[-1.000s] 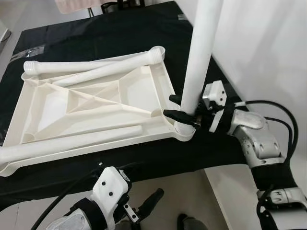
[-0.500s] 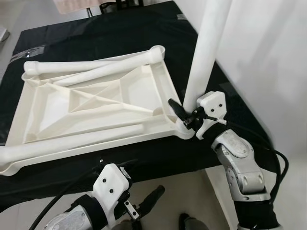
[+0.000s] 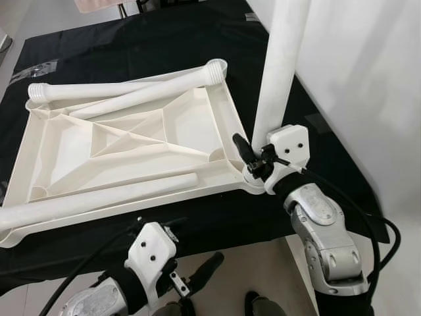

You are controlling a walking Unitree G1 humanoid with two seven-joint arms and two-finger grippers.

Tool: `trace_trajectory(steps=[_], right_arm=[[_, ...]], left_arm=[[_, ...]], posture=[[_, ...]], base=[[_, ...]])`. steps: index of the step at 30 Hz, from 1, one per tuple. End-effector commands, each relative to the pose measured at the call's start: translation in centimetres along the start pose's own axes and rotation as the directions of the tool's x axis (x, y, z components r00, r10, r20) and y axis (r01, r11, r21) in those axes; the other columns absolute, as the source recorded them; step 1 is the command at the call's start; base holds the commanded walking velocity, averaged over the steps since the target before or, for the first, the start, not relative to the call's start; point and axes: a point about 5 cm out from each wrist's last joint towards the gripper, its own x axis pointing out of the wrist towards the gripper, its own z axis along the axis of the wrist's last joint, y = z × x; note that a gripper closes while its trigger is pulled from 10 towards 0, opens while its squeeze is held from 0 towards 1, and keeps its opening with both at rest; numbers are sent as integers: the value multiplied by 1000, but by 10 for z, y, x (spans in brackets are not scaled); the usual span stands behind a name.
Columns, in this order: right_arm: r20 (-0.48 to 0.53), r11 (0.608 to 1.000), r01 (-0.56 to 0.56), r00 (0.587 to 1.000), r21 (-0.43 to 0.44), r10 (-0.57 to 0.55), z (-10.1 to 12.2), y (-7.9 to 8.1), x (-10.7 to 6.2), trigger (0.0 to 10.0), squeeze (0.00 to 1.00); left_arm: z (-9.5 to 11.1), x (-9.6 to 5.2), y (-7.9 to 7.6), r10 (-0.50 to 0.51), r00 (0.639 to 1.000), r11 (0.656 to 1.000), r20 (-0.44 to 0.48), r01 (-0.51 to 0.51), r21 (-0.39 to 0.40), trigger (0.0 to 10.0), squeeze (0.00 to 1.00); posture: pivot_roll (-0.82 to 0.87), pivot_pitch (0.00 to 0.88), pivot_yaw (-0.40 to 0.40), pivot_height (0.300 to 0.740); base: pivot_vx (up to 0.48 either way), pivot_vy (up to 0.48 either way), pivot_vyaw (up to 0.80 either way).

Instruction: Building children table

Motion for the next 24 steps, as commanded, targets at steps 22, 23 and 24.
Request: trace_trajectory(steps=[22, 23, 24], right_arm=[[-189, 941, -325, 922, 94, 338, -64, 0, -29, 10000, 0], [-201, 937, -337, 916, 89, 348, -65, 0, -29, 10000, 0], [-217, 938, -335, 913, 88, 346, -66, -2, -29, 10000, 0]], left_arm=[[18, -10, 53, 225, 972, 974, 67, -227, 22, 10000, 0], [24, -10, 60, 239, 967, 970, 90, -242, 22, 10000, 0], [32, -9, 68, 254, 960, 966, 119, -258, 27, 10000, 0]], posture=[[-10, 265, 80, 740], [-12, 266, 79, 740], [-14, 267, 78, 740]], base=[[0, 0, 0], [0, 0, 0], [0, 0, 0]])
